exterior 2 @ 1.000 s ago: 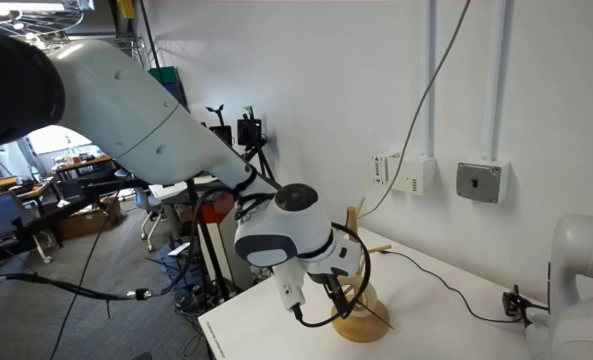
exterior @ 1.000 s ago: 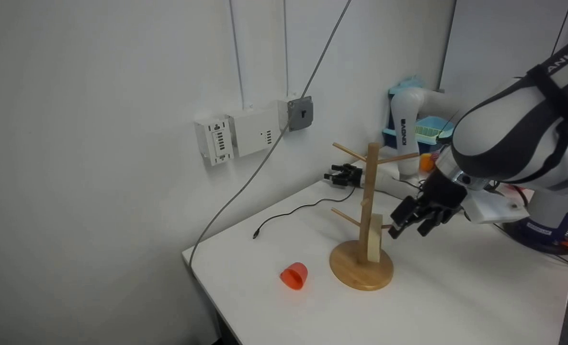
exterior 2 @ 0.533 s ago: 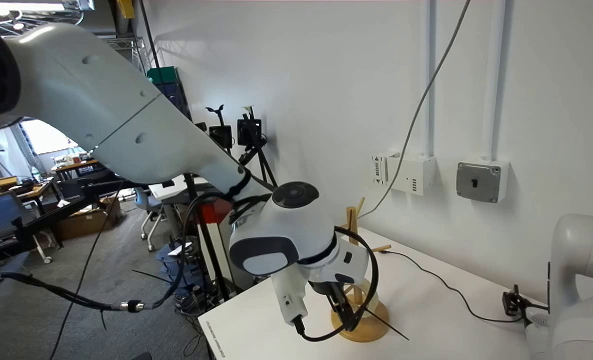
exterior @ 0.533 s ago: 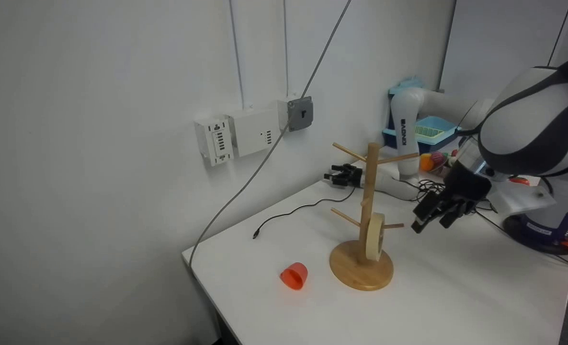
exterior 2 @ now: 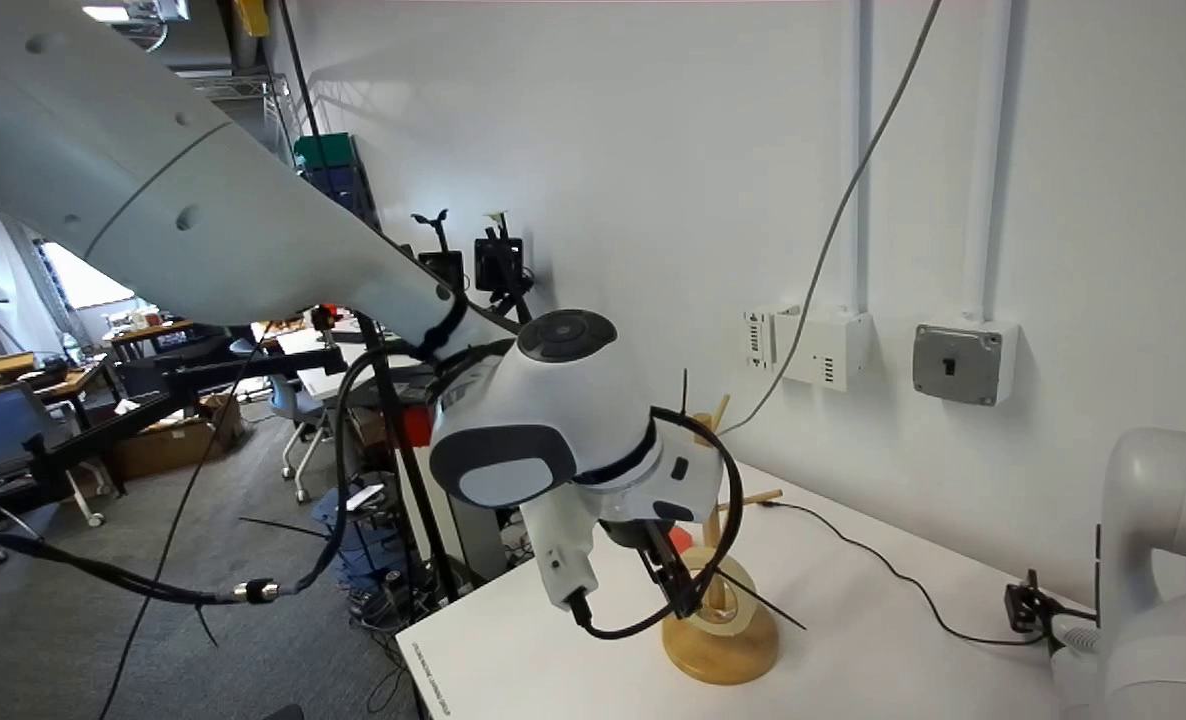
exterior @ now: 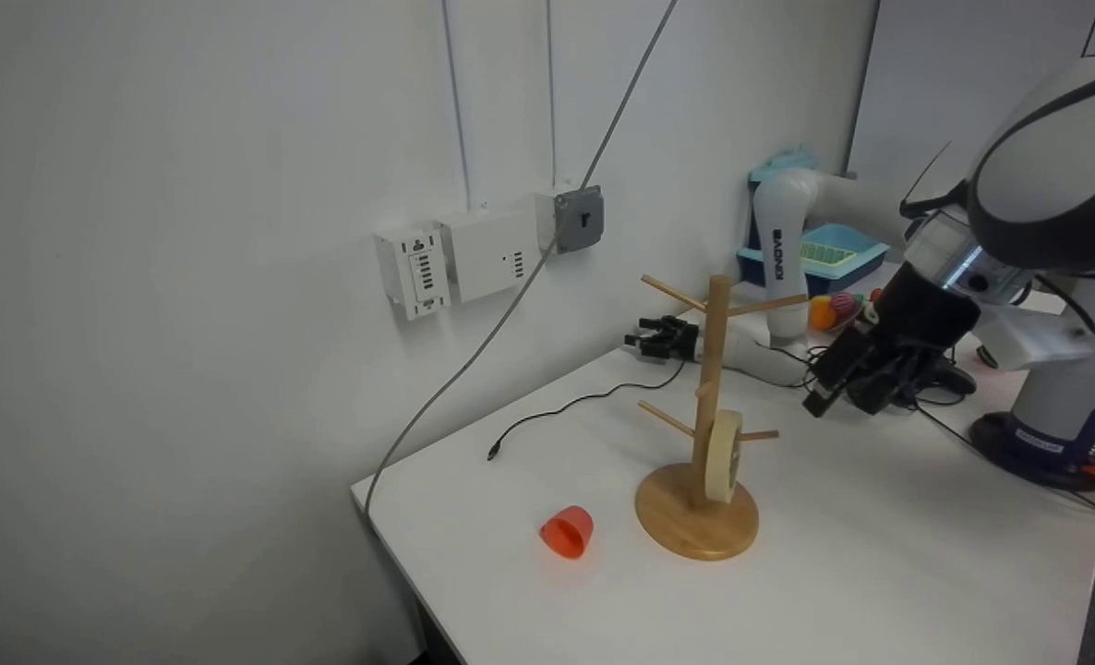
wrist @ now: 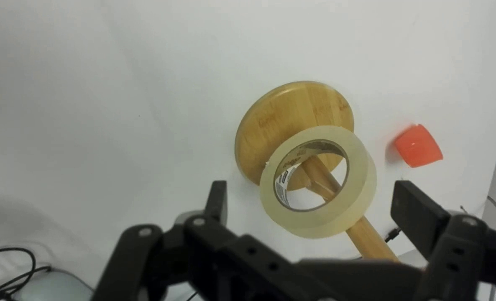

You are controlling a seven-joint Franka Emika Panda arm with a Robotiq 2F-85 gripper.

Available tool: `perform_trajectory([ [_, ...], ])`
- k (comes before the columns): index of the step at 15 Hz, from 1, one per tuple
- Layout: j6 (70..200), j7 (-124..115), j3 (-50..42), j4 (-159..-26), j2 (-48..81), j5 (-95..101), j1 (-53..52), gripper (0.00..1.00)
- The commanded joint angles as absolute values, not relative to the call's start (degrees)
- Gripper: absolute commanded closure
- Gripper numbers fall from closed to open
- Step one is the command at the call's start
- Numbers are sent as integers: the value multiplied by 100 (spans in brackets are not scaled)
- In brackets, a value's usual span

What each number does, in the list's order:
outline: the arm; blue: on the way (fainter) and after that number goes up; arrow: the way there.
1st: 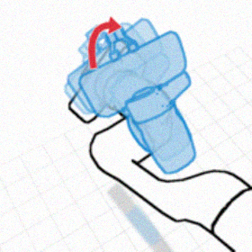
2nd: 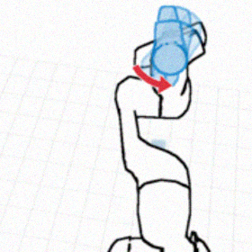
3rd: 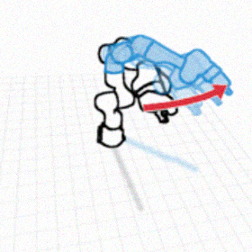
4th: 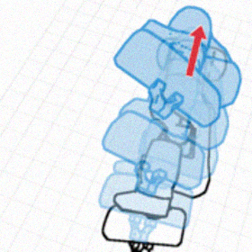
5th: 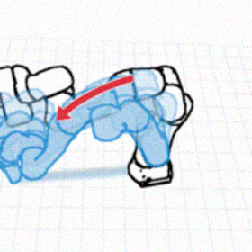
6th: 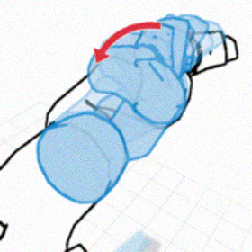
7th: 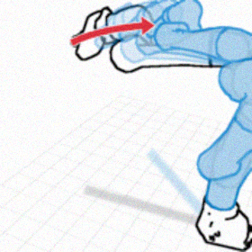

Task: Hang the masking tape on the wooden stand

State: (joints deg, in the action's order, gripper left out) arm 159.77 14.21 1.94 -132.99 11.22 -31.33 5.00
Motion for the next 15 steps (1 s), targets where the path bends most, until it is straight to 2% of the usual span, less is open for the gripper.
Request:
perform_trajectory([
  [1,15912,1659,244,-13508,595,-3416,604,0],
  [11,15916,1987,180,-13608,-11,-4112,587,0],
  [15,15987,1826,186,-13486,178,-3957,549,0],
])
